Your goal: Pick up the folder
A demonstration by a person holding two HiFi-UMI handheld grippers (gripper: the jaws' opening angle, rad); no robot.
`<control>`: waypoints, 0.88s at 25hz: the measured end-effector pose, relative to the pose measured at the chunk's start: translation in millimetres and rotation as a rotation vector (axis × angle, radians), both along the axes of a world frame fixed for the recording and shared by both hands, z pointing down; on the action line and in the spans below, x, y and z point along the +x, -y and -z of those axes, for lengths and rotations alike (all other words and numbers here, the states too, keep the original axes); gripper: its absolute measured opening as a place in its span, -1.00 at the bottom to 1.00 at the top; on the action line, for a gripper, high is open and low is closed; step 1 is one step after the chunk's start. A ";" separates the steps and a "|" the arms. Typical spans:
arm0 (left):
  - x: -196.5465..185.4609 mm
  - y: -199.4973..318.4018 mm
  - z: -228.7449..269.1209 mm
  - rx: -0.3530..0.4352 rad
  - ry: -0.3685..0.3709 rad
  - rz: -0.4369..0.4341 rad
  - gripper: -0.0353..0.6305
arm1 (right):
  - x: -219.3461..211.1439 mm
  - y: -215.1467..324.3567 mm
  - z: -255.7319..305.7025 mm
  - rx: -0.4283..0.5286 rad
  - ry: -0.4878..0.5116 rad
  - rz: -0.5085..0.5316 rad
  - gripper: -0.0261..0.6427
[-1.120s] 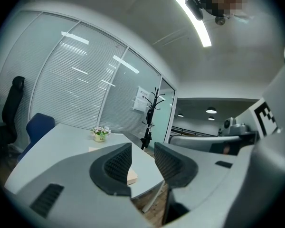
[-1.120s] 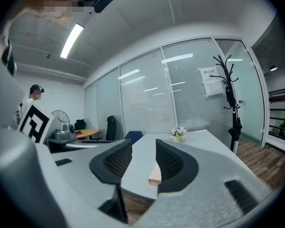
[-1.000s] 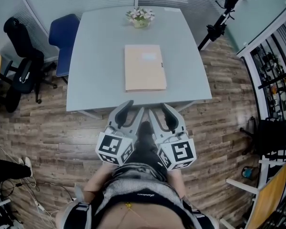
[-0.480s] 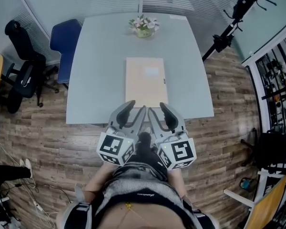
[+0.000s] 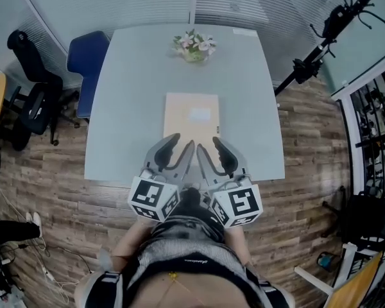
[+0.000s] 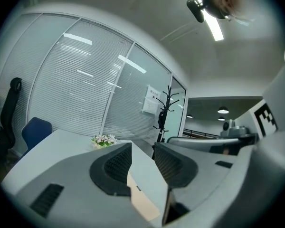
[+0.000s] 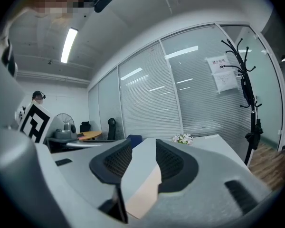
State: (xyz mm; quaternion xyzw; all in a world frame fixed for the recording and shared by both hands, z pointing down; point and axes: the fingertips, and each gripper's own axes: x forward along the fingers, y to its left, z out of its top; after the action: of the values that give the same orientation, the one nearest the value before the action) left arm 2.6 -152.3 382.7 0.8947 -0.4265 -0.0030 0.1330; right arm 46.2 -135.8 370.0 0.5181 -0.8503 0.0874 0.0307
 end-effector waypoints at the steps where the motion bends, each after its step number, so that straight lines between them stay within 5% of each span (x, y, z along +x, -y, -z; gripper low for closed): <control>1: 4.4 5.8 -0.9 -0.003 -0.001 0.003 -0.53 | 3.9 5.9 -0.9 -0.001 -0.002 0.006 -0.45; 22: 27.9 56.4 -20.7 -0.050 0.005 0.042 -0.53 | 32.4 58.5 -31.0 -0.056 -0.025 0.044 -0.45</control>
State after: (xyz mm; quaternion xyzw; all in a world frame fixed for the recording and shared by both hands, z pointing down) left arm 30.5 -208.7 403.4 0.8820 -0.4452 0.0069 0.1542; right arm 78.6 -194.3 401.0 0.4994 -0.8582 0.1040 0.0578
